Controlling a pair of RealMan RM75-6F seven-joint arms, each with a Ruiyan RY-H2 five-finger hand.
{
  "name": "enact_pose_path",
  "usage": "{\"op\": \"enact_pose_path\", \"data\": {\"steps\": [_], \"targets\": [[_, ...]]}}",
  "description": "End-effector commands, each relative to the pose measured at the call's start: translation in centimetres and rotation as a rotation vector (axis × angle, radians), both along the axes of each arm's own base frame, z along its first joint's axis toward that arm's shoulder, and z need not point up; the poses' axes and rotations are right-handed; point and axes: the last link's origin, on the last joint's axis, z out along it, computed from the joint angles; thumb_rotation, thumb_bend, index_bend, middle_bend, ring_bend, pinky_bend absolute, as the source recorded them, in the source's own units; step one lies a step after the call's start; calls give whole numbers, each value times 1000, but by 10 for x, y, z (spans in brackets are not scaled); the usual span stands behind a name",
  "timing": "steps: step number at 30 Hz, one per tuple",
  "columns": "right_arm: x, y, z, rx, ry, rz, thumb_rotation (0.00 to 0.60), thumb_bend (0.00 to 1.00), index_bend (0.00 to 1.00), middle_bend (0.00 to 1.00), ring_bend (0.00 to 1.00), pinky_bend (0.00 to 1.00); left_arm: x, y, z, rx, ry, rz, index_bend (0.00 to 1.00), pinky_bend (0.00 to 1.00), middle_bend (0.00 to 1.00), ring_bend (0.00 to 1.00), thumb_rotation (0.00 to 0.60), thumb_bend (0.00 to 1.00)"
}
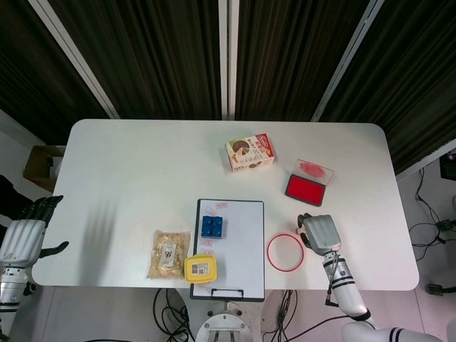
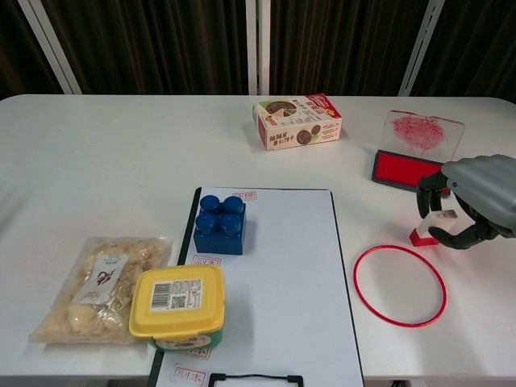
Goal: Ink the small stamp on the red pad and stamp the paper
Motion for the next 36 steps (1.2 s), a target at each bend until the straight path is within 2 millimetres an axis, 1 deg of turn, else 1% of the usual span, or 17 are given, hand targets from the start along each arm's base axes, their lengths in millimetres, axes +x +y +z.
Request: {"op": "enact_pose_path", "data": {"steps": [1, 7, 12, 14, 20, 21, 27, 31, 36], "targets": [[0, -1, 0, -14, 0, 1, 600, 333, 631, 557, 759, 961, 0, 0, 0, 0, 0, 0, 109, 202, 128, 117, 600, 0], [3, -4, 6, -71, -30, 11, 600, 383, 709, 625, 762, 961, 1, 0, 1, 3, 1, -4, 109, 202, 128, 117, 600, 0], [7, -16, 23, -131, -107, 5, 600, 428, 770, 673, 786, 961, 1, 1, 2, 2, 1, -4, 109, 202, 128, 117, 600, 0], [7, -25, 33, -156, -136, -10, 600, 447, 798, 695, 797, 962, 2, 1, 2, 1, 0, -5, 109, 202, 128, 117, 600, 0], [3, -67, 57, -191, -200, -83, 600, 464, 887, 760, 841, 962, 2, 1, 2, -2, 1, -5, 109, 202, 128, 117, 600, 0], [3, -76, 61, -184, -197, -98, 600, 466, 900, 770, 851, 962, 2, 1, 2, -3, 2, -4, 109, 202, 128, 117, 600, 0], [5, -110, 78, -111, -141, -121, 600, 477, 930, 795, 887, 963, 1, 1, 1, -9, 7, 4, 109, 202, 128, 117, 600, 0], [7, -128, 82, -58, -103, -123, 600, 481, 944, 805, 902, 965, 1, 2, -1, -13, 6, 7, 109, 202, 129, 117, 600, 0], [4, -140, 76, 3, -40, -123, 600, 486, 954, 812, 909, 968, 0, 3, -2, -17, 6, 10, 109, 202, 128, 117, 600, 0]]}}
